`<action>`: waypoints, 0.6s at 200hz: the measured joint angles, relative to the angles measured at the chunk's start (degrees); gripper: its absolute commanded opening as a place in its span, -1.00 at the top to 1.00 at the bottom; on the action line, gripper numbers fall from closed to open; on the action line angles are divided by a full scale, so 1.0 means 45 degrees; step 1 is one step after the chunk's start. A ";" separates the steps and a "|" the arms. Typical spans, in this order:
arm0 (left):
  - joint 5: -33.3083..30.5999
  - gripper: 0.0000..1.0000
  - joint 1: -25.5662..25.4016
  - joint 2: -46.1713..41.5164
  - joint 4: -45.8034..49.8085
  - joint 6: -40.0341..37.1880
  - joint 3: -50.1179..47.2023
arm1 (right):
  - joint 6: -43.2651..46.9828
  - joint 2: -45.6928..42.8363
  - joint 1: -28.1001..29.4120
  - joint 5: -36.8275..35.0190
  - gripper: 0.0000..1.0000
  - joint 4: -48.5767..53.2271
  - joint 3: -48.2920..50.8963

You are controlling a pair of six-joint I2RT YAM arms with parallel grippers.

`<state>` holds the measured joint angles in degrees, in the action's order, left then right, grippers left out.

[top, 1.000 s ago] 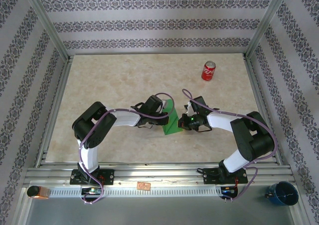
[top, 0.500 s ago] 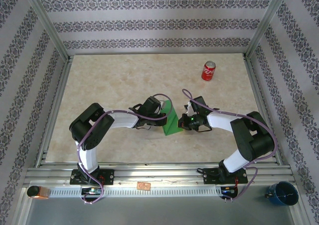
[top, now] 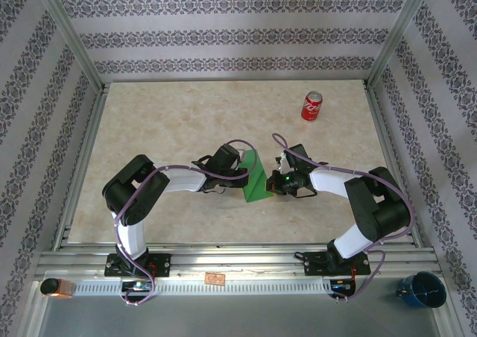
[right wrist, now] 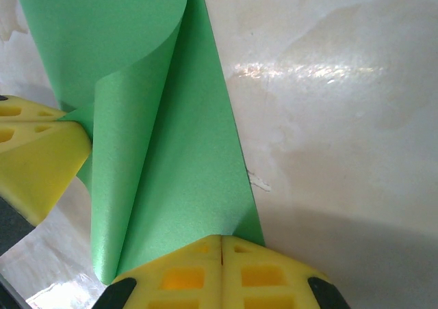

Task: Fold a paper plane with a square sheet of paper (pick it up from the middle)
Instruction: Fold the triangle a second time at the center of the table.

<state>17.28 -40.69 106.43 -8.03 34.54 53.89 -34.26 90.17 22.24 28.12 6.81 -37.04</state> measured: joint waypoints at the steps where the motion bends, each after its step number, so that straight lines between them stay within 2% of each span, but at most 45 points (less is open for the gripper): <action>1: 0.0000 1.00 0.0000 0.0000 -0.0005 0.0000 0.0000 | -0.0005 0.0000 0.0000 0.0000 0.97 -0.0005 0.0000; 120: -0.0049 1.00 0.0068 -0.0005 -0.0121 0.0097 -0.0165 | 0.0000 0.0000 0.0000 0.0000 0.96 0.0000 0.0000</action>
<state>17.06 -40.38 106.41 -8.58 34.98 53.15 -34.26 90.17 22.24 28.12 6.81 -37.04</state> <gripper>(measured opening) 0.050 0.064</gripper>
